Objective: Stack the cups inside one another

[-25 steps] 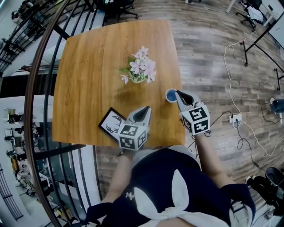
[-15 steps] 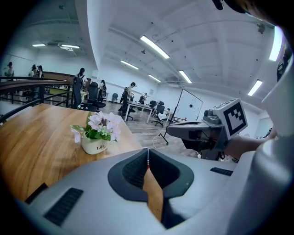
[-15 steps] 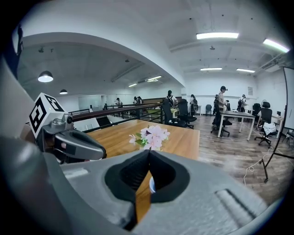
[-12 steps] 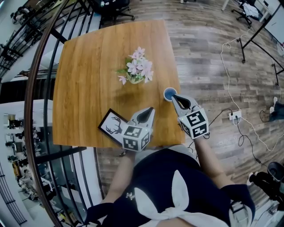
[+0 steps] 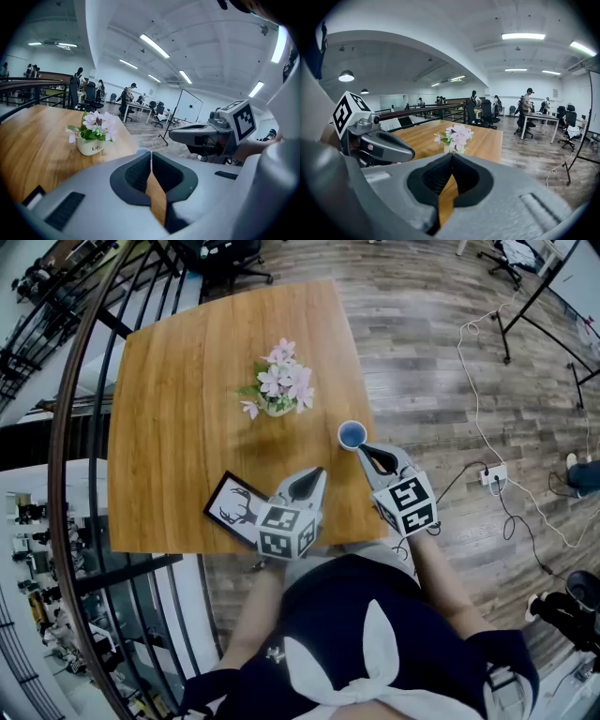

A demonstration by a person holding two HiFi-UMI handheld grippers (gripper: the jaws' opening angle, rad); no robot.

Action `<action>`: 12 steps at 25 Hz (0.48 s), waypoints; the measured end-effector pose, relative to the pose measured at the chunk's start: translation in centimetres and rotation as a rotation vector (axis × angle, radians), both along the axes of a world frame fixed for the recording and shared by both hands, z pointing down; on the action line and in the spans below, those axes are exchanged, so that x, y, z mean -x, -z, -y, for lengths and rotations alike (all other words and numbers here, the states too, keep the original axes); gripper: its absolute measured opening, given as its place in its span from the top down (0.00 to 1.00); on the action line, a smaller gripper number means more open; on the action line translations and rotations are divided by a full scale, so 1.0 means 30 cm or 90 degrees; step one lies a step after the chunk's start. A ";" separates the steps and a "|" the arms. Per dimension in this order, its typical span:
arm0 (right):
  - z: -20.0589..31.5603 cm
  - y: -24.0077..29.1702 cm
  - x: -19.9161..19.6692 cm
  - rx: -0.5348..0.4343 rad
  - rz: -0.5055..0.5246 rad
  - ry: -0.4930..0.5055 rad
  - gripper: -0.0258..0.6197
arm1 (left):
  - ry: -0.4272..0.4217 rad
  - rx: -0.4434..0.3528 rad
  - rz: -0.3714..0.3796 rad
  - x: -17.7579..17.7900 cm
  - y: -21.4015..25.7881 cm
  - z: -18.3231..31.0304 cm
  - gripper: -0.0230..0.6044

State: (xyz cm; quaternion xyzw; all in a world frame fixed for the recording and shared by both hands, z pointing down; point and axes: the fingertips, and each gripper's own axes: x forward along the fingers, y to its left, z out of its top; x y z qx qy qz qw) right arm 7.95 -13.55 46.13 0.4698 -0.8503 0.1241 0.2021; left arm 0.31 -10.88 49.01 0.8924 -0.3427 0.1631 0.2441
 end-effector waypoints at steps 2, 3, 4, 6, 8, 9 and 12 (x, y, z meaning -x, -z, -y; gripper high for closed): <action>-0.008 -0.003 -0.005 0.002 -0.001 -0.003 0.96 | -0.002 0.001 0.000 -0.004 -0.001 -0.005 0.92; -0.011 -0.004 -0.006 0.003 -0.001 -0.003 0.96 | -0.003 0.001 0.000 -0.005 -0.001 -0.007 0.92; -0.015 -0.005 -0.006 0.004 -0.002 -0.004 0.96 | -0.003 0.001 0.000 -0.005 -0.002 -0.010 0.92; -0.020 -0.008 -0.006 0.004 -0.002 -0.005 0.96 | -0.004 0.002 0.000 -0.005 -0.004 -0.014 0.92; -0.022 -0.010 -0.009 0.002 -0.005 -0.007 0.96 | -0.005 0.003 0.000 -0.007 -0.008 -0.017 0.92; -0.024 -0.011 -0.012 0.001 -0.005 -0.008 0.96 | -0.005 0.003 0.000 -0.010 -0.010 -0.019 0.92; -0.029 -0.015 -0.021 0.001 -0.007 -0.010 0.96 | -0.006 0.004 0.001 -0.018 -0.014 -0.025 0.92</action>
